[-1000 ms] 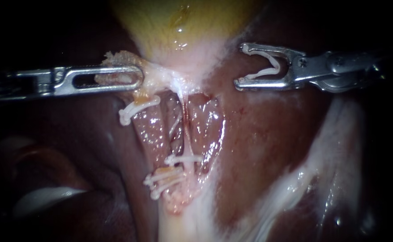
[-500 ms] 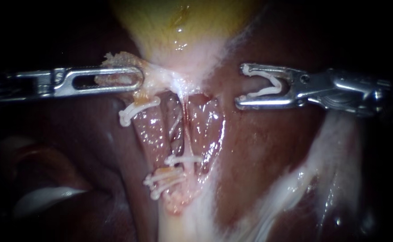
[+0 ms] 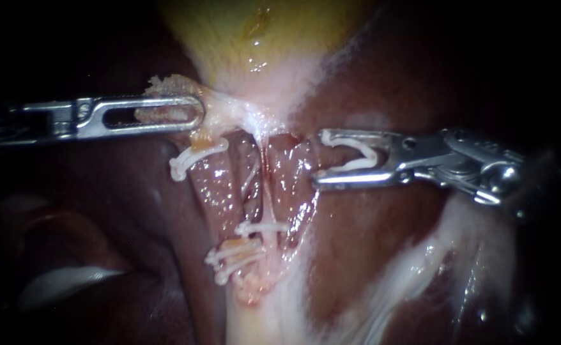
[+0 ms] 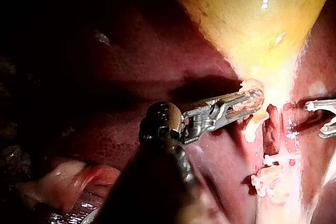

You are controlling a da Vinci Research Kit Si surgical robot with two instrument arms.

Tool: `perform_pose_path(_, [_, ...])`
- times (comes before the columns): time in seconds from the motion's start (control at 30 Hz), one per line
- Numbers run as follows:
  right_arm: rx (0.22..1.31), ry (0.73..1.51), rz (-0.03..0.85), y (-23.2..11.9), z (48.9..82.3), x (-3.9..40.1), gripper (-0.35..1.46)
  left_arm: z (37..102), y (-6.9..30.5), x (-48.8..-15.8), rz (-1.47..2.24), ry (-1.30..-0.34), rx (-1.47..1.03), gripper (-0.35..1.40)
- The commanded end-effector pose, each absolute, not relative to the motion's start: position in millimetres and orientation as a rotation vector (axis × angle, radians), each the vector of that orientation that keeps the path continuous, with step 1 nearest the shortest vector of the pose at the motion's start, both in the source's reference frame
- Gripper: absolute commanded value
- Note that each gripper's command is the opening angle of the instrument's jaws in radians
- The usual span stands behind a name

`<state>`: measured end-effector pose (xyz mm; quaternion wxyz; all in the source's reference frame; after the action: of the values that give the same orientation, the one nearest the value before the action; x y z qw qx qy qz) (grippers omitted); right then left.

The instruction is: Clipping second clip right tube

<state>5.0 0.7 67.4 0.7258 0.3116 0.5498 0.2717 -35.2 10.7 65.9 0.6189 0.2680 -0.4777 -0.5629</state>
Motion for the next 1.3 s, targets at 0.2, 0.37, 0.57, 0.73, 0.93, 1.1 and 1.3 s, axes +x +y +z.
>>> perform_pose_path(0.2, [0.747, 1.184, 0.628, -1.0, 68.9, 6.6, 0.45, 65.8, 10.7, -35.2, -1.296, -1.099, 0.616, -0.35])
perform_pose_path(0.37, [0.779, 1.168, 0.657, -2.1, 70.3, 7.7, 0.45, 65.7, 10.7, -35.2, -1.296, -1.099, 0.616, -0.35])
perform_pose_path(0.57, [0.819, 1.156, 0.691, -3.1, 71.5, 8.9, 0.45, 65.7, 10.6, -35.3, -1.296, -1.099, 0.615, -0.35])
perform_pose_path(0.73, [0.857, 1.153, 0.689, -3.7, 72.1, 9.9, 0.44, 65.6, 10.6, -35.4, -1.297, -1.099, 0.615, -0.35])
perform_pose_path(0.93, [0.880, 1.154, 0.684, -4.4, 72.8, 11.3, 0.43, 65.7, 10.5, -35.6, -1.298, -1.099, 0.613, -0.35])
perform_pose_path(1.1, [0.897, 1.186, 0.698, -4.4, 73.0, 12.1, 0.43, 65.7, 10.4, -35.8, -1.299, -1.099, 0.611, -0.35])
perform_pose_path(1.3, [0.909, 1.220, 0.711, -4.4, 73.2, 12.8, 0.43, 65.8, 10.4, -35.9, -1.300, -1.099, 0.610, -0.35])
